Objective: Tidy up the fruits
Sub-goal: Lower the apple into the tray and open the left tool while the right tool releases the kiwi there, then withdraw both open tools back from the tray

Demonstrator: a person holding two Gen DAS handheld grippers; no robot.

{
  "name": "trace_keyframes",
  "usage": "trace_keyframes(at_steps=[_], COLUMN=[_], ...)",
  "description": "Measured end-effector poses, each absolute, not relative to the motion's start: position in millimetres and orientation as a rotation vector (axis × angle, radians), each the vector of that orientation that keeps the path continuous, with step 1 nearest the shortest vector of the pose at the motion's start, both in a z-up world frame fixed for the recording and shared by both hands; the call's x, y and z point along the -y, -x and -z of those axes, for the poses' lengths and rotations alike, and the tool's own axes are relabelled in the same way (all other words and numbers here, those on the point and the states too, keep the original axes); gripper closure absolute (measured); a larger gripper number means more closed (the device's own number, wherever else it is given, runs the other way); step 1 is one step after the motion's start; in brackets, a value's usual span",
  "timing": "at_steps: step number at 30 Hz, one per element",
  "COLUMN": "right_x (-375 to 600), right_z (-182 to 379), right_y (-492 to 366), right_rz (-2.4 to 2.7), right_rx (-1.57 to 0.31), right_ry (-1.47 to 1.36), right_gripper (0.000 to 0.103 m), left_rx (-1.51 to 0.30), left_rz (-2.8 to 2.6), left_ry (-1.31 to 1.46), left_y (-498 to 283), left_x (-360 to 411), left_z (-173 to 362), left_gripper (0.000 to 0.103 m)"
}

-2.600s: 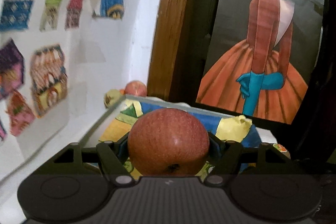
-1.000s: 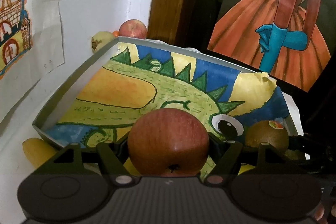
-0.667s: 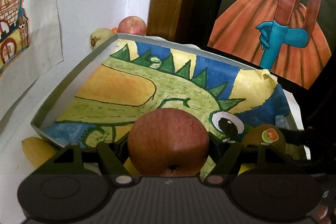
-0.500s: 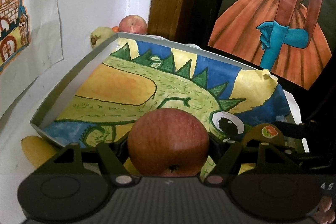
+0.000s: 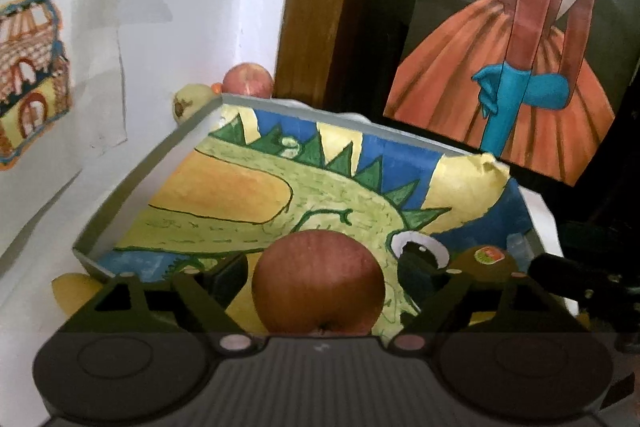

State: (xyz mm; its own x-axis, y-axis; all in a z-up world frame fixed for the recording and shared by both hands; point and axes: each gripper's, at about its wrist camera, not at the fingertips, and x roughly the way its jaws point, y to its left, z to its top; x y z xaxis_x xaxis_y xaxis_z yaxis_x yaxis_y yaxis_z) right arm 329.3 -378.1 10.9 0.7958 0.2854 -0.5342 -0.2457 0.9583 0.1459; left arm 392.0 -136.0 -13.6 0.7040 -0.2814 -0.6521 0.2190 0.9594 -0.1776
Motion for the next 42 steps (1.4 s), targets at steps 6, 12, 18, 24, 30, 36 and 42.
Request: trace_keyframes(at_steps=[6, 12, 18, 24, 30, 36, 42], right_x=[367.8, 350.5, 332.1, 312.4, 297.7, 286.0, 277.6], right_z=[-36.4, -63.7, -80.3, -87.3, -83.9, -77.2, -61.7], right_y=[-282.8, -223.0, -161.9, -105.2, -60.2, -25.8, -4.7], right_rz=[-0.254, -0.216, -0.205, -0.159, -0.133, -0.097, -0.087], right_rx=[-0.458, -0.312, -0.238, -0.188, -0.182, -0.185, -0.239], right_ry=[-0.04, -0.022, 0.006, 0.003, -0.027, -0.034, -0.04], right_gripper=[0.005, 0.001, 0.001, 0.001, 0.001, 0.001, 0.001], left_rx=[-0.639, -0.514, -0.401, -0.319, -0.274, -0.26, -0.299], left_rz=[0.268, 0.238, 0.207, 0.209, 0.216, 0.199, 0.189], left_ry=[0.109, 0.125, 0.136, 0.149, 0.135, 0.127, 0.129], left_y=[-359.3, -308.4, -249.3, -191.9, -141.1, -100.7, -76.5], left_x=[120.4, 99.0, 80.7, 59.7, 45.0, 29.2, 17.1], left_z=[-16.4, -53.6, -83.1, -101.2, -100.7, -87.0, -67.7], left_gripper=[0.005, 0.0, 0.0, 0.0, 0.0, 0.0, 0.0])
